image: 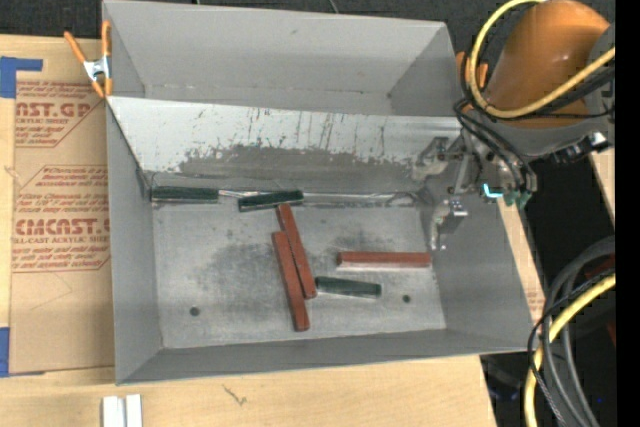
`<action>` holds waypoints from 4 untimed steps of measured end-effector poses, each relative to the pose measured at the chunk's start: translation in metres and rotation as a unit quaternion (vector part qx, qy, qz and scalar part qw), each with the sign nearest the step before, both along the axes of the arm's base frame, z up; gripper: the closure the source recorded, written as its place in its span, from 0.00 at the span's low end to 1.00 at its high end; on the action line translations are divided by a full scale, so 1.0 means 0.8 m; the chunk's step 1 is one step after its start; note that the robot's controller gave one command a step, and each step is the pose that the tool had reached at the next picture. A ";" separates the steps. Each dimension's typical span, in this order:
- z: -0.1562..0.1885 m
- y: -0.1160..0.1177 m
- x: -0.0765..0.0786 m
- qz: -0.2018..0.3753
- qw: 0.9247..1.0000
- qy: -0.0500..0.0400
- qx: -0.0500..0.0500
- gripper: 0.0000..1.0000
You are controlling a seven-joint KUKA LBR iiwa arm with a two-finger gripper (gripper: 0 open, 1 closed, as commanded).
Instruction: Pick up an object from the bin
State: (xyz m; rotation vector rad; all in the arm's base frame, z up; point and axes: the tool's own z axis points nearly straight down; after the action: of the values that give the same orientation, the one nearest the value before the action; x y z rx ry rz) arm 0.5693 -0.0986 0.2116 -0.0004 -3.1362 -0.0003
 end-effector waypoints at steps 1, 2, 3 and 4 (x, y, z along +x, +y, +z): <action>0.005 0.000 0.002 0.000 1.000 -0.004 0.000 0.00; -0.085 -0.009 0.008 0.032 0.999 -0.006 -0.001 0.00; -0.143 -0.012 0.008 0.046 0.999 -0.001 0.000 0.00; -0.102 -0.005 0.020 0.025 1.000 -0.005 0.000 0.00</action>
Offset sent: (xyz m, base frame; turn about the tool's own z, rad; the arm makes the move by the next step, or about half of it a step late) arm 0.0076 -0.0158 -0.1416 -0.1220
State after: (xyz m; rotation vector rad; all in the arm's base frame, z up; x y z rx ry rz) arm 0.5849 -0.1025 0.1297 0.0782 -3.1442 -0.0011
